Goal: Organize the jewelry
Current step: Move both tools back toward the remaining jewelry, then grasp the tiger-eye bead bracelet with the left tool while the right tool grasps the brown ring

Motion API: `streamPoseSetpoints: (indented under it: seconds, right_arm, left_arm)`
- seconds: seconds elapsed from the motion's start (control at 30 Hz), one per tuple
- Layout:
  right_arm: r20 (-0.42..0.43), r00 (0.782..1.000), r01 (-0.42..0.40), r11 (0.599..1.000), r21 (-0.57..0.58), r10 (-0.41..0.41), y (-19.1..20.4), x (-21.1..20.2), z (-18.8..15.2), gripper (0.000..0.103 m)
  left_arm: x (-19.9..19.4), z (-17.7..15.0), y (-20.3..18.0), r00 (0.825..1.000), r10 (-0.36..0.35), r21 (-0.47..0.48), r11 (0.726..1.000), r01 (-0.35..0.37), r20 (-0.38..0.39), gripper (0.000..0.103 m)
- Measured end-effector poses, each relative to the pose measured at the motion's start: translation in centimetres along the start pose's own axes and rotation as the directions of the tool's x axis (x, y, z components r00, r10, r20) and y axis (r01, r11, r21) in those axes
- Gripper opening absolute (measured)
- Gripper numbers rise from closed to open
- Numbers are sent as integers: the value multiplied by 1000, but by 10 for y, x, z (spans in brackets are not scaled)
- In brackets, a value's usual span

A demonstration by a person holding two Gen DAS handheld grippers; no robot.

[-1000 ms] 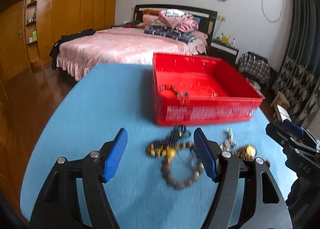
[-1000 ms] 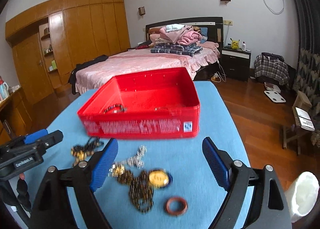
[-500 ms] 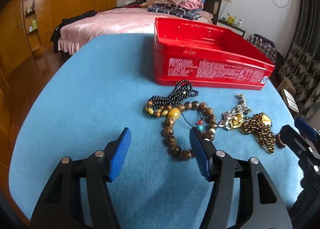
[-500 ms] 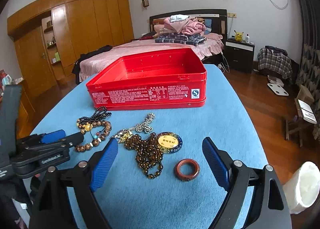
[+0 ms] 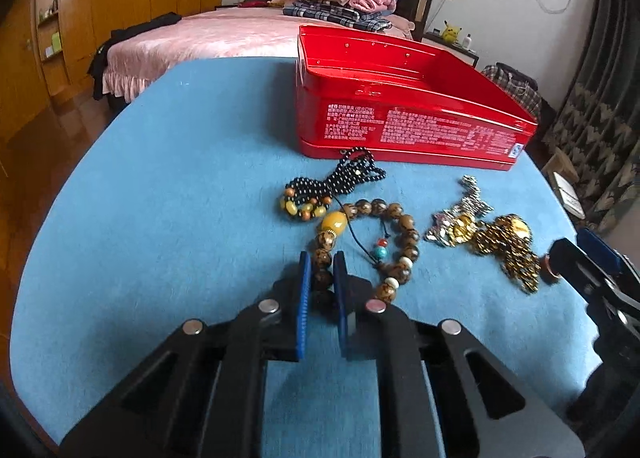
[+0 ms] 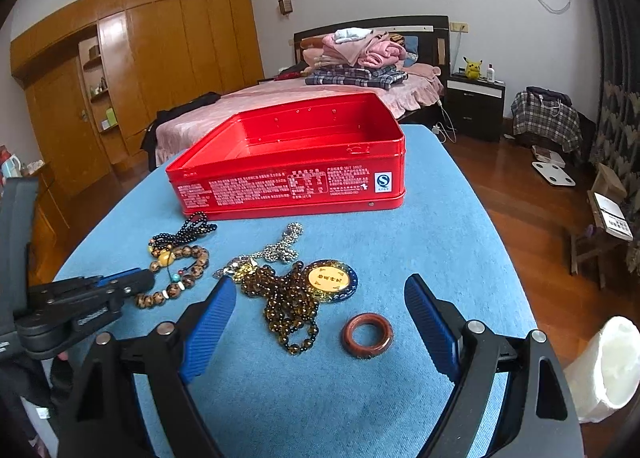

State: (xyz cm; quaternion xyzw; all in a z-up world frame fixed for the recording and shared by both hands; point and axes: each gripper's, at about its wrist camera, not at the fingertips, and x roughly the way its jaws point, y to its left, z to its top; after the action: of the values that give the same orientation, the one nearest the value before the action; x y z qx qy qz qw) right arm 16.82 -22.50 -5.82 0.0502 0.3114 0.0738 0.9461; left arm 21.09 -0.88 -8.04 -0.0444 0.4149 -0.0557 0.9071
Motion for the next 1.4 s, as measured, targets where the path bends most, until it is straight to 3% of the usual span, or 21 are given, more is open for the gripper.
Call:
streamPoseSetpoints:
  seconds: [0.27, 0.37, 0.43, 0.63, 1.2, 1.4]
  right_arm:
    - [-12, 1000, 0, 1000, -11, 0, 2, -2, -5, 85]
    - [-21, 1000, 3, 1000, -14, -4, 1, -2, -7, 85]
    - [-31, 1000, 6, 1000, 1, -5, -3, -1, -8, 85]
    - [-47, 999, 27, 999, 31, -25, -14, 3, -7, 84]
    - [-135, 990, 50, 999, 14, -47, -25, 13, -15, 52]
    - [-141, 989, 50, 998, -28, -54, -22, 14, -17, 32]
  left_arm:
    - [-20, -20, 5, 999, -33, 4, 999, 33, -27, 10]
    - [-18, -21, 4, 999, -22, 6, 1000, 22, -26, 17]
    - [-17, -19, 3, 1000, -19, 9, 1000, 19, -21, 31]
    - [-6, -11, -4, 1000, -6, 28, 1000, 6, -4, 33]
    - [-1, -13, -13, 997, 54, 31, 998, -56, 52, 26]
    - [-2, -14, -16, 998, 42, 34, 998, -44, 50, 14]
